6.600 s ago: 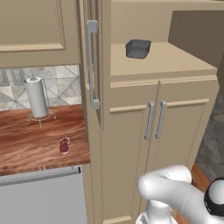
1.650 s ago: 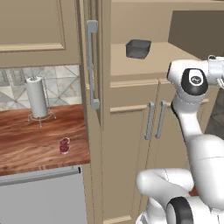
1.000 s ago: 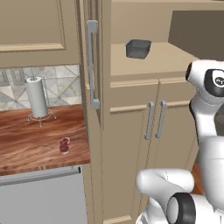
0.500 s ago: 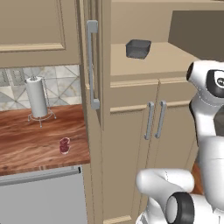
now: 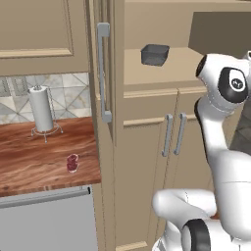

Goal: Retrieve the tupperware from the cabinet, then place the raw meat into the tupperware to avoid contamination.

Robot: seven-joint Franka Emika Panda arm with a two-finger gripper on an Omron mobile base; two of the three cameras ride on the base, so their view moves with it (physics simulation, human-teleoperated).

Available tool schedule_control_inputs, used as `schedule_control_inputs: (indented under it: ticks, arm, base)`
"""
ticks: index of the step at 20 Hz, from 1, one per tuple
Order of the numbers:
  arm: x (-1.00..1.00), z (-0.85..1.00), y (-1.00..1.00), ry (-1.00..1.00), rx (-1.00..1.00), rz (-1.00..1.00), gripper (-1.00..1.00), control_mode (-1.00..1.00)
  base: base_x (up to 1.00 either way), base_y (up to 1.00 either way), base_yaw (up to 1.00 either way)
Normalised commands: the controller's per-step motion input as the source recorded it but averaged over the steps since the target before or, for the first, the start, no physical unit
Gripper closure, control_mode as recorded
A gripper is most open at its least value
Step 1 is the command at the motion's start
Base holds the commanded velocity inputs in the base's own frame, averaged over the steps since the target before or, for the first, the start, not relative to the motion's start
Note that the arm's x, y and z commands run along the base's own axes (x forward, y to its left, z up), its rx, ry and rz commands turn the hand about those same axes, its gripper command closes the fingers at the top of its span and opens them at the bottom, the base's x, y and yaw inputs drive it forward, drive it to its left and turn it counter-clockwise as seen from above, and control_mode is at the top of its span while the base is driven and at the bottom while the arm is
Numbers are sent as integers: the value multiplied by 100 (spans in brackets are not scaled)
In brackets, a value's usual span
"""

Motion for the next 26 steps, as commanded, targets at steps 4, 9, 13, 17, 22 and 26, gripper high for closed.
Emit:
schedule_control_inputs:
  ticks: [4, 9, 13, 17, 22, 26]
  arm:
    - [0, 21, 63, -25, 6, 0, -100, -100]
    - [2, 21, 55, -27, 9, 0, -100, -100]
    - [1, 24, 46, -30, 13, 0, -100, -100]
    - [3, 14, 45, -28, 17, 0, -100, -100]
    - [5, 2, 50, -22, 19, 11, -100, -100]
    - [1, 0, 55, -18, 16, 23, -100, -100]
  base:
    - [0, 0, 0]
    - [0, 0, 0]
    - [0, 0, 0]
    - [0, 0, 0]
    - [0, 0, 0]
    - [0, 0, 0]
